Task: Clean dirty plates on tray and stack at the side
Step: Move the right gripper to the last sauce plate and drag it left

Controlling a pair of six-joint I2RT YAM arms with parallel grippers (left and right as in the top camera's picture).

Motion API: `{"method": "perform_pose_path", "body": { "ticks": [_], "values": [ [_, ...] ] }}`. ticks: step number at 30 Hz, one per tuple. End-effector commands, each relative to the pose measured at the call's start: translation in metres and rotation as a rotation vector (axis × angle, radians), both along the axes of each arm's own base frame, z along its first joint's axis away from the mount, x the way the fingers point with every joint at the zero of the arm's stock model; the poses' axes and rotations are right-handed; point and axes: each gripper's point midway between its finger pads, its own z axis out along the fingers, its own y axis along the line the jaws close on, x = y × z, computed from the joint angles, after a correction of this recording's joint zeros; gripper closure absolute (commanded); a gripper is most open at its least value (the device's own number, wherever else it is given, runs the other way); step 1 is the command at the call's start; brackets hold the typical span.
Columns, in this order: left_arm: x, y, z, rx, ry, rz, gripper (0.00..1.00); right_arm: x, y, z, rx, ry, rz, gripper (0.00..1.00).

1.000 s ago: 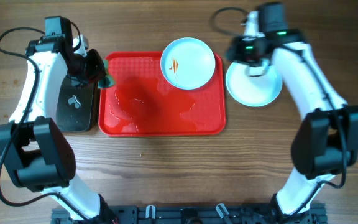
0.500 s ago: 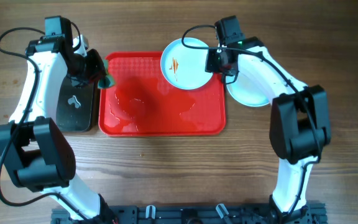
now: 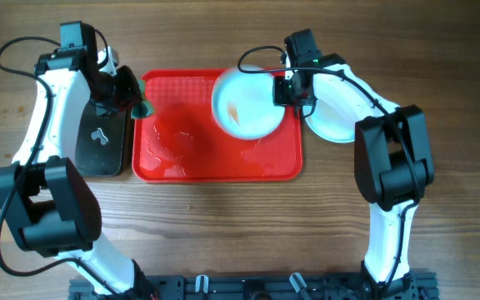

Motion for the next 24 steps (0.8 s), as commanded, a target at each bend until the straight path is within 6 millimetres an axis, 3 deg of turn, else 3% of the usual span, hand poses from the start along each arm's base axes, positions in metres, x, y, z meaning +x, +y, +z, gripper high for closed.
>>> {"method": "perform_pose_path", "body": {
  "ticks": [1,4,7,12,17,19,24],
  "values": [
    [0.004,0.003,0.008,0.010,-0.028,-0.010,0.96,-0.023,0.010,-0.011,0.047,0.101,0.074,0.96],
    [0.004,0.003,0.008,0.010,-0.028,-0.010,0.96,-0.044,0.024,0.001,0.108,0.173,0.101,0.96],
    [0.004,0.003,0.008,0.010,-0.028,-0.010,0.96,-0.058,0.050,0.019,0.167,0.186,0.134,0.96],
    [0.004,0.003,0.008,0.010,-0.028,-0.010,0.96,-0.068,0.099,0.032,0.216,0.204,0.028,0.84],
    [0.004,0.003,0.008,0.010,-0.028,-0.010,0.96,-0.053,0.115,0.034,0.204,0.120,-0.080,0.71],
    [0.004,0.003,0.008,0.010,-0.028,-0.010,0.96,-0.043,0.121,0.039,0.228,0.059,0.005,0.53],
    [0.004,0.003,0.008,0.010,-0.029,-0.010,0.96,-0.025,0.130,0.048,0.200,-0.122,0.268,0.44]
  ]
}}
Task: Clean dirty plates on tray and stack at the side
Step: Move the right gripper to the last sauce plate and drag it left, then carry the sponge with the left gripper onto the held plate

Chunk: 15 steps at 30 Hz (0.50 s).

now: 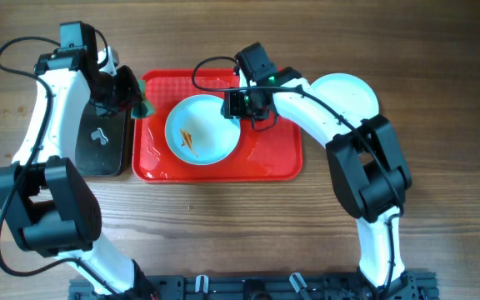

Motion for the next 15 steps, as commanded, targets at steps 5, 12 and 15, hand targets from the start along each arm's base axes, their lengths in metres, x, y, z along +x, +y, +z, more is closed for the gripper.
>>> {"method": "perform_pose_path", "body": {
  "ticks": [5,12,15],
  "values": [
    [0.004,0.003,0.008,0.009,-0.028,-0.010,0.96,0.013,-0.001,0.016,-0.087,-0.179,0.172,0.46],
    [0.004,0.003,0.008,0.010,-0.028,-0.010,0.96,-0.009,0.008,-0.031,-0.089,0.007,0.051,0.61],
    [0.004,0.003,0.008,0.010,-0.031,-0.010,0.96,-0.007,0.001,-0.032,-0.092,0.034,-0.008,0.92]
  ]
}}
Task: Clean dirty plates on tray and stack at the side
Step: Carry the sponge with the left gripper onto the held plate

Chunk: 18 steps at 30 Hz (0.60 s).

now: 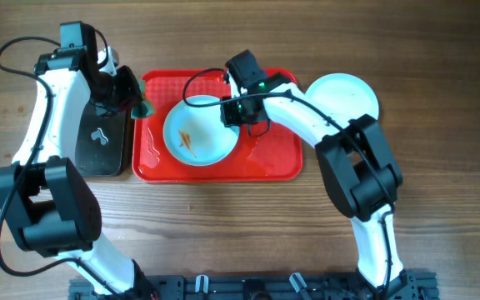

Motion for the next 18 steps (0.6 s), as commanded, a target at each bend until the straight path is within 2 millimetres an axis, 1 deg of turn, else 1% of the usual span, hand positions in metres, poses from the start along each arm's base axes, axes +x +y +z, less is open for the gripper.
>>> {"method": "perform_pose_path", "body": {
  "ticks": [1,2,4,5,9,10,11,12,13,16,17,18],
  "values": [
    [0.005,0.003,0.008,0.010,-0.032,-0.010,0.96,0.006,-0.009,-0.012,-0.008,0.055,-0.119,0.96],
    [0.005,0.003,0.008,0.011,-0.033,-0.010,0.96,0.009,-0.015,-0.013,-0.023,0.063,-0.176,0.96],
    [0.004,0.003,0.008,0.010,-0.032,-0.010,0.96,0.011,-0.032,-0.018,-0.062,0.110,-0.375,0.96],
    [0.004,0.003,0.008,0.010,-0.032,-0.010,0.96,0.011,-0.035,-0.018,-0.059,0.127,-0.423,0.96],
    [0.005,0.003,0.008,0.010,-0.032,-0.010,0.96,0.011,-0.034,-0.018,-0.053,0.129,-0.421,0.96],
    [0.005,0.003,0.008,0.010,-0.032,-0.010,0.96,0.011,-0.034,-0.018,-0.050,0.130,-0.417,0.90],
    [0.005,0.003,0.008,0.011,-0.033,-0.010,0.96,0.011,-0.033,-0.018,-0.050,0.127,-0.409,0.72],
    [0.005,0.003,0.008,0.011,-0.033,-0.010,0.96,0.012,-0.032,-0.017,-0.047,0.118,-0.387,0.66],
    [0.005,0.003,0.008,0.010,-0.032,-0.010,0.96,0.013,-0.030,-0.017,-0.038,0.114,-0.367,0.65],
    [0.006,0.001,0.003,0.011,-0.027,-0.018,0.96,0.014,-0.025,-0.014,-0.005,0.114,-0.326,0.67],
    [0.007,0.000,0.000,0.011,-0.023,-0.022,0.96,0.014,-0.024,-0.014,-0.002,0.110,-0.308,0.71],
    [0.009,-0.003,-0.003,0.010,-0.025,-0.029,0.96,0.013,-0.023,-0.013,0.002,0.108,-0.290,0.80]
  ]
}}
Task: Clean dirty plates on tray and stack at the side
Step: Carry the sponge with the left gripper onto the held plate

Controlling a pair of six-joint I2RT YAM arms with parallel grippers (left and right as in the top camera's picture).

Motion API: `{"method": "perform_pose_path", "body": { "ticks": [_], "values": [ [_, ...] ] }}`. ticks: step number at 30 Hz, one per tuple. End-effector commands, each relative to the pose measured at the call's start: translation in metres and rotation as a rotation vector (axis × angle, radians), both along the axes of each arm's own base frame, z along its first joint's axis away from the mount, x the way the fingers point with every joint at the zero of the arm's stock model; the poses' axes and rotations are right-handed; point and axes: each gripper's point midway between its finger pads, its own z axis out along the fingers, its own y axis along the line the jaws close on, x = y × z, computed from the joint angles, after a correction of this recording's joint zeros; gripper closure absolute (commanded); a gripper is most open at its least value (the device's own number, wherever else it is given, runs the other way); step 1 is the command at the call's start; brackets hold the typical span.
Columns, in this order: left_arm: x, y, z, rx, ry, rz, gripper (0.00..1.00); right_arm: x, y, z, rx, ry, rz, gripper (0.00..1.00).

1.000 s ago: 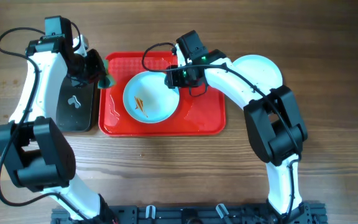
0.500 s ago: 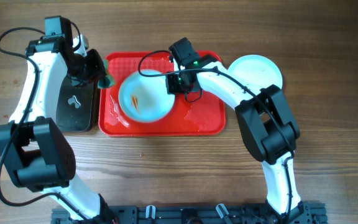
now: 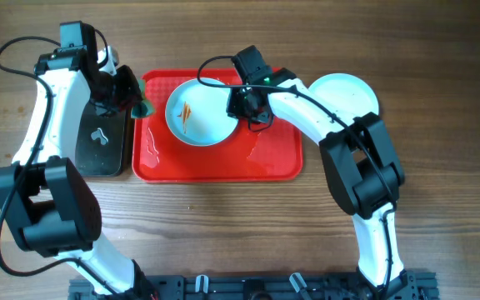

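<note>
A light blue plate (image 3: pixel 200 112) with orange smears lies over the upper middle of the red tray (image 3: pixel 265 162). My right gripper (image 3: pixel 237 102) is shut on the plate's right rim. A second, clean plate (image 3: pixel 350 90) rests on the table to the right of the tray. At the tray's upper left corner my left gripper (image 3: pixel 134 98) is shut on a green sponge (image 3: pixel 142 107).
A black tray (image 3: pixel 102 137) with a white mark lies left of the red tray, under the left arm. Wet streaks shine on the red tray's floor. Black cables loop above both arms.
My right gripper has carried the dirty plate a little toward the tray's far edge, from the tray's centre-left to its upper middle. The left arm and sponge have not moved.
At first my right gripper held the dirty plate at the tray's upper right, next to the clean plate. Then the plate was at the tray's centre-left, nearer the sponge. Now it is at the upper middle. The left gripper stayed put with the sponge throughout.
</note>
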Motion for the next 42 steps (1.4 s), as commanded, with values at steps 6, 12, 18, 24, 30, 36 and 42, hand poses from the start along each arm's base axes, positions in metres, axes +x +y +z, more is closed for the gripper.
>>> {"method": "perform_pose_path", "body": {
  "ticks": [6,12,18,24,30,36,42],
  "values": [
    [0.025,-0.035,-0.017,0.029,-0.066,-0.138,0.96,-0.004,-0.003,-0.014,-0.016,0.016,0.064,0.96],
    [0.037,-0.053,-0.038,0.185,-0.093,-0.262,0.96,-0.006,-0.004,-0.014,-0.021,0.019,0.074,0.96],
    [0.044,-0.069,-0.064,0.235,-0.114,-0.422,0.96,-0.006,-0.003,-0.014,-0.021,0.015,0.091,0.96],
    [0.035,-0.076,-0.094,0.259,-0.071,-0.580,0.96,-0.006,-0.002,-0.014,-0.017,0.014,0.093,0.96],
    [0.008,-0.106,-0.108,0.248,0.004,-0.721,0.96,-0.005,0.000,-0.013,-0.006,0.011,0.096,0.96],
    [-0.025,-0.128,-0.136,0.172,0.137,-0.775,0.96,-0.006,0.001,-0.013,0.001,0.012,0.099,0.96],
    [-0.011,-0.160,-0.126,-0.049,0.036,-0.723,0.96,-0.007,0.004,-0.012,0.003,0.013,0.106,0.96]
  ]
}}
